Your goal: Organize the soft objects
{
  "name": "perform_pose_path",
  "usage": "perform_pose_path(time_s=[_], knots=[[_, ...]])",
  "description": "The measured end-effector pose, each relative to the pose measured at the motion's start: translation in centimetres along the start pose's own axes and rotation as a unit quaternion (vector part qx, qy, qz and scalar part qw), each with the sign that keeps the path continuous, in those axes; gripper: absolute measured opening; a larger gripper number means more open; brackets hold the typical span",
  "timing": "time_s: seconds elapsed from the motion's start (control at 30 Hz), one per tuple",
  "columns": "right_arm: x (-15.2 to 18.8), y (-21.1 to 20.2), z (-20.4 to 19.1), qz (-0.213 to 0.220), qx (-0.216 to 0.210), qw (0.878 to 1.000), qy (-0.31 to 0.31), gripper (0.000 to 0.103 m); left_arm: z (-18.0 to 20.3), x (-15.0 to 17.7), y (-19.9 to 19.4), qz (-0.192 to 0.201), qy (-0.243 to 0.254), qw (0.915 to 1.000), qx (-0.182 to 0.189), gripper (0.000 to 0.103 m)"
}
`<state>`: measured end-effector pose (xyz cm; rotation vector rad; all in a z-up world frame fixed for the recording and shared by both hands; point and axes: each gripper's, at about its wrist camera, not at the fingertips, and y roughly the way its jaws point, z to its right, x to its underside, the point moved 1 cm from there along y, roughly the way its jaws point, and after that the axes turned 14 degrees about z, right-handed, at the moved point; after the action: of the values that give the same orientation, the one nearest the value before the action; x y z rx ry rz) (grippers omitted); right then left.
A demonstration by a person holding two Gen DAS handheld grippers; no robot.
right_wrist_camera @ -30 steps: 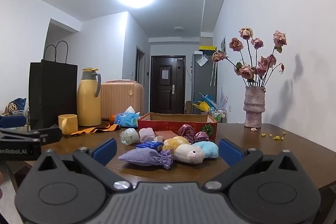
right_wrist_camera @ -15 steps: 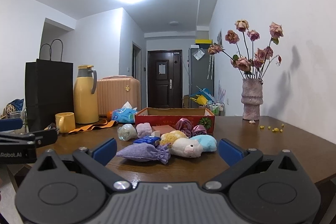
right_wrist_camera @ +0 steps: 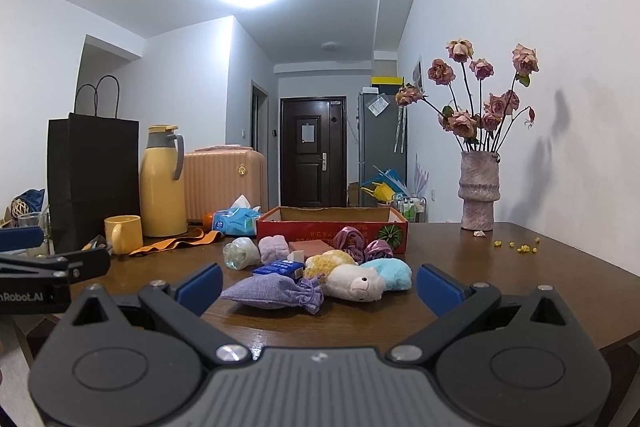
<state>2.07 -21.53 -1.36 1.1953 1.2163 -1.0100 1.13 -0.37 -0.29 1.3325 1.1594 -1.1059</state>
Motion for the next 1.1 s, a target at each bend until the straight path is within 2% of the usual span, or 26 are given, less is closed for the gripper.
perform_pose_path(time_s=[1.1], knots=[[-0.01, 0.12, -0.02, -0.001, -0.002, 1.0, 0.004, 0.103, 0.14, 0.1, 0.01, 0.002, 0.003, 1.0, 0.002, 0.103]])
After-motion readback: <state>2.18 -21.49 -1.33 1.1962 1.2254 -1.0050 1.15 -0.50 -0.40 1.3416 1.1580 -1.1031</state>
